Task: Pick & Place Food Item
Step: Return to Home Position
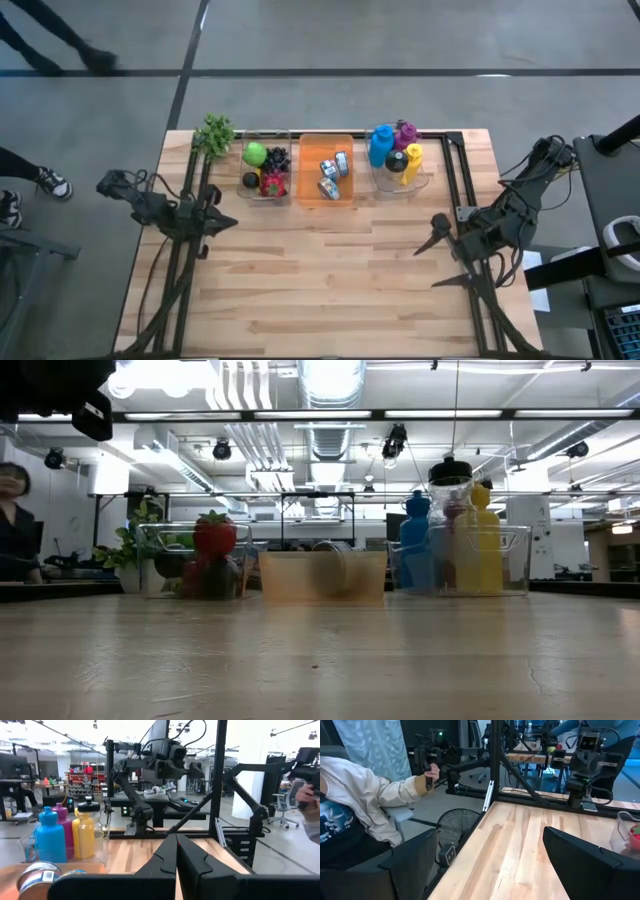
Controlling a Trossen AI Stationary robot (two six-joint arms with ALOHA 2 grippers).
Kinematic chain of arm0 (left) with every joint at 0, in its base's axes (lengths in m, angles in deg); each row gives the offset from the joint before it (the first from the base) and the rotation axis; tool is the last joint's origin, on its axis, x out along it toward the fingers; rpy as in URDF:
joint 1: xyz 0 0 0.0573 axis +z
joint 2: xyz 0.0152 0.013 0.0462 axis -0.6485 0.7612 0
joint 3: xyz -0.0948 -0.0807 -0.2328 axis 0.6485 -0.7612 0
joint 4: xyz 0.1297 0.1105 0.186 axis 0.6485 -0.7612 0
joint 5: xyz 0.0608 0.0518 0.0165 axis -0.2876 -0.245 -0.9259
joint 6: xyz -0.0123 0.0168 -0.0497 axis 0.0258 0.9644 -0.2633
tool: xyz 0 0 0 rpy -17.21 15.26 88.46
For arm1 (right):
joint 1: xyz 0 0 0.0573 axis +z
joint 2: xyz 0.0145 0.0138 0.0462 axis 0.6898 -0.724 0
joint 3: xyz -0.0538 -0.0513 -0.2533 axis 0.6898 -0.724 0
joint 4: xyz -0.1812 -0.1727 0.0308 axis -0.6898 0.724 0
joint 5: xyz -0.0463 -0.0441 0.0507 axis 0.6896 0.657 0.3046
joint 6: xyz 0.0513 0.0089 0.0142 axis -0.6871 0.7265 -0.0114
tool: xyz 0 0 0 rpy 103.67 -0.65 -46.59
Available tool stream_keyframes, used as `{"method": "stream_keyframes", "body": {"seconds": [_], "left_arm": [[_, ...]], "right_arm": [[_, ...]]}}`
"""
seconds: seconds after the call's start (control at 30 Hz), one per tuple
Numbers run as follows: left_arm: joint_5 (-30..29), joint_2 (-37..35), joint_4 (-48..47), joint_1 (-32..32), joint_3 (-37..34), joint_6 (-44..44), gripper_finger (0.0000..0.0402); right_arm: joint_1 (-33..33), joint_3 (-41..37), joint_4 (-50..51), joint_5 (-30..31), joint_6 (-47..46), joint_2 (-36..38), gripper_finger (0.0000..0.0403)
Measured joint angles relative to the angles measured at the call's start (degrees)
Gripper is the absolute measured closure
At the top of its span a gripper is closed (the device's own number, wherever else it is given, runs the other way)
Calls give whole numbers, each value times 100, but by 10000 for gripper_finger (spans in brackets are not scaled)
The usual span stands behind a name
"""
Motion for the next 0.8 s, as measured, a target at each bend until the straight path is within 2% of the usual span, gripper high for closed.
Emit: {"method": "stream_keyframes", "body": {"seconds": [0.07, 0.8], "left_arm": [[-1, -175, -85, 0, -52, 50, 398], [-44, -165, -240, 4, -312, -143, 398]], "right_arm": [[-1, -133, 1, 0, -6, 146, 44], [0, -1225, -441, -9, 224, 1216, 44]]}}
